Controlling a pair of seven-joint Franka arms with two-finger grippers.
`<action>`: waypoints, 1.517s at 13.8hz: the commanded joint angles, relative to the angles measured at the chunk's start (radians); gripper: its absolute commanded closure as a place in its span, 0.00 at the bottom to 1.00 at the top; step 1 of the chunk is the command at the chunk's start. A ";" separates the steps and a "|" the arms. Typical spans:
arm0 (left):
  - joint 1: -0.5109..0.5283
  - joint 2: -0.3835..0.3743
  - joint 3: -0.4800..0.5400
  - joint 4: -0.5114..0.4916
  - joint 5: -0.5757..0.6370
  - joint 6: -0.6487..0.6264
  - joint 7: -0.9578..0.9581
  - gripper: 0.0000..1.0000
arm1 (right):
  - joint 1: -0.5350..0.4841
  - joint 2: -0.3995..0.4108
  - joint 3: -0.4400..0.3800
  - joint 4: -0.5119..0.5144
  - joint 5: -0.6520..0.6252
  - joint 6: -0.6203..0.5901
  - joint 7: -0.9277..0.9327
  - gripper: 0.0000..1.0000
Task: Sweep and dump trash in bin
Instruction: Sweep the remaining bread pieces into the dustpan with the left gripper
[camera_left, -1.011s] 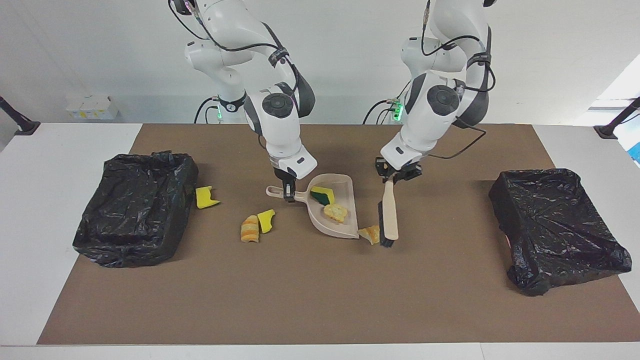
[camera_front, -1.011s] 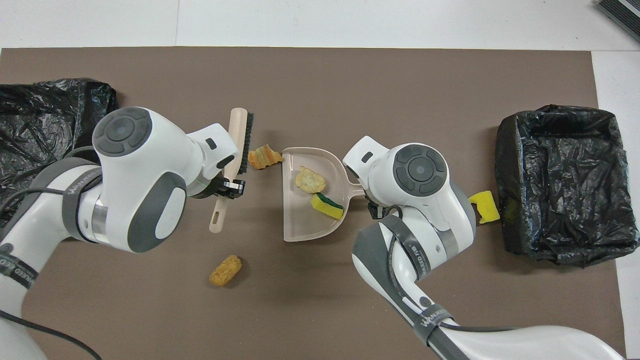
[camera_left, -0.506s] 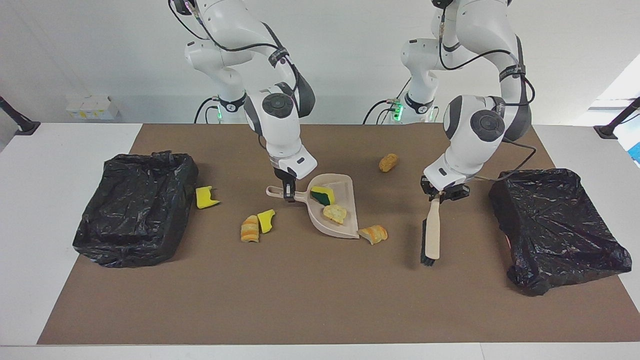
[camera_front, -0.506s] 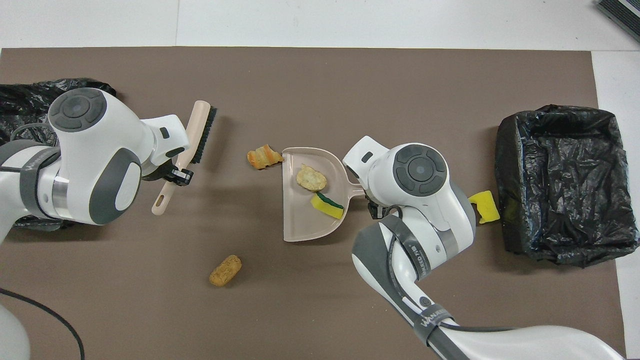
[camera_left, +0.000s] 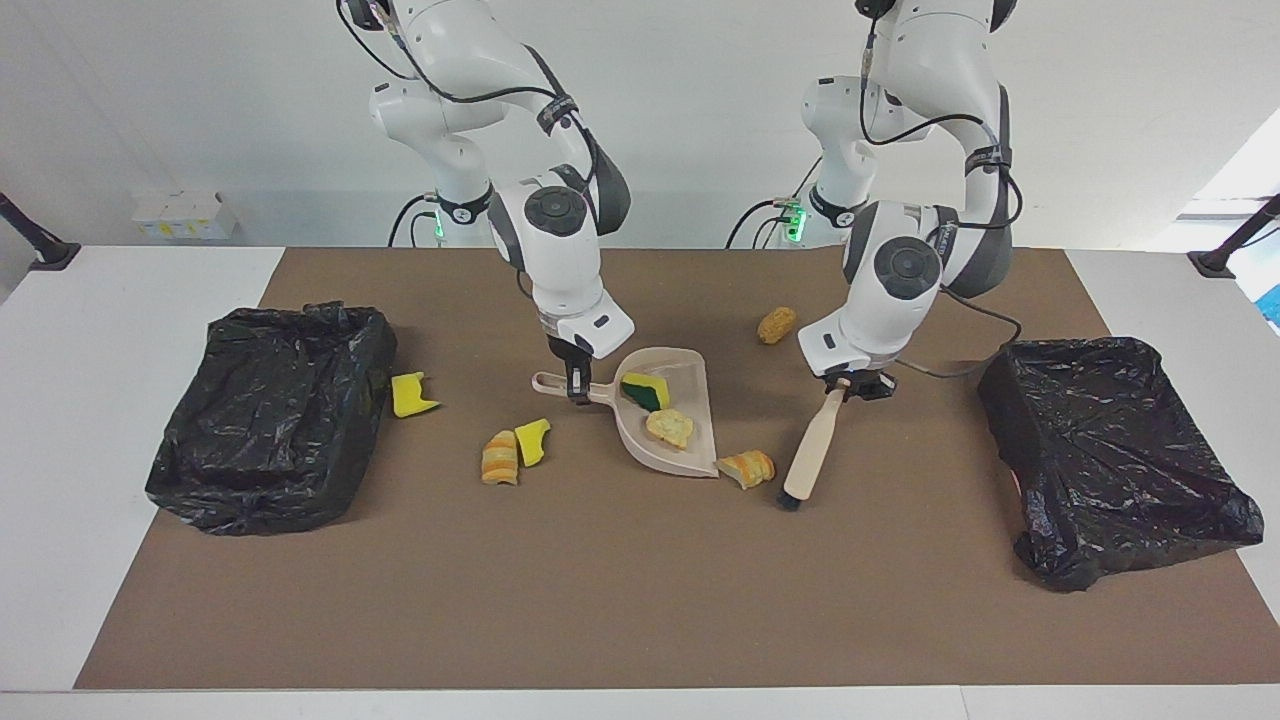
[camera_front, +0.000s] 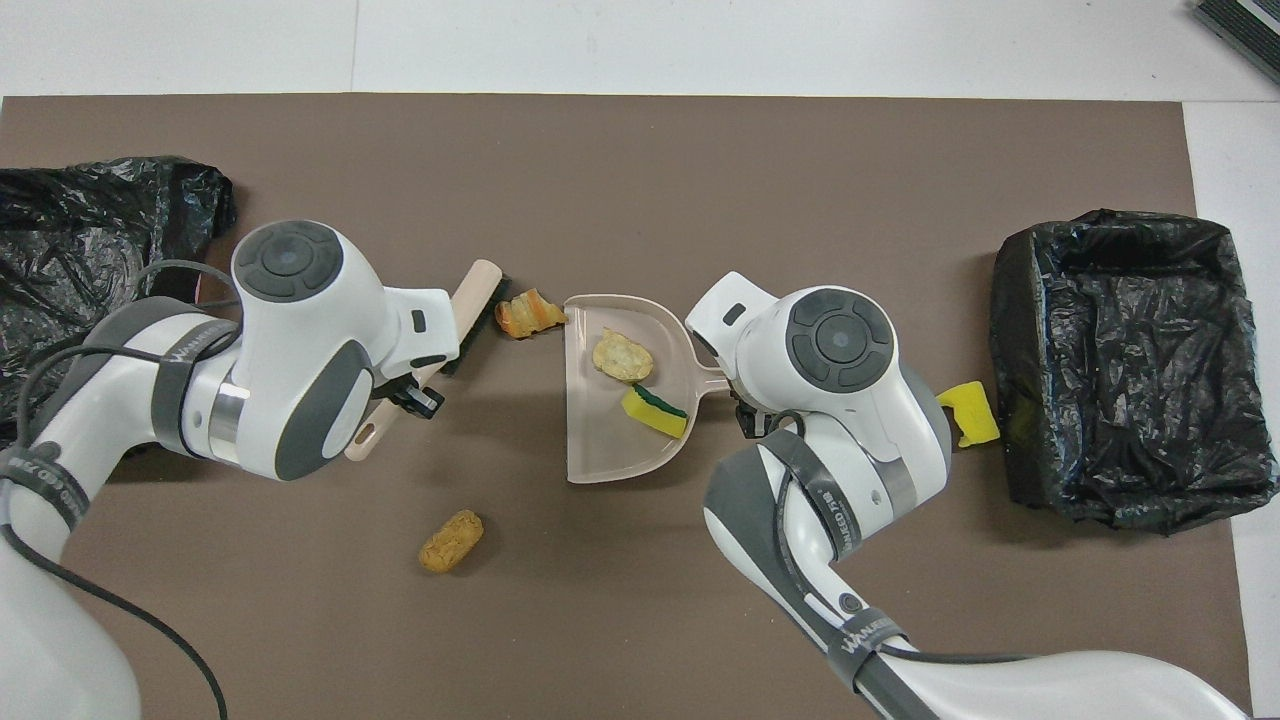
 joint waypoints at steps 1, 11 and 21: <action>-0.083 -0.084 0.011 -0.082 0.013 -0.020 -0.001 1.00 | 0.004 0.004 0.003 -0.010 -0.010 0.025 0.030 1.00; -0.221 -0.174 0.009 -0.071 -0.026 -0.211 -0.401 1.00 | 0.004 0.004 0.003 -0.010 -0.010 0.025 0.034 1.00; -0.303 -0.321 0.009 -0.226 -0.024 -0.443 -1.177 1.00 | 0.004 0.004 0.003 -0.012 -0.010 0.025 0.034 1.00</action>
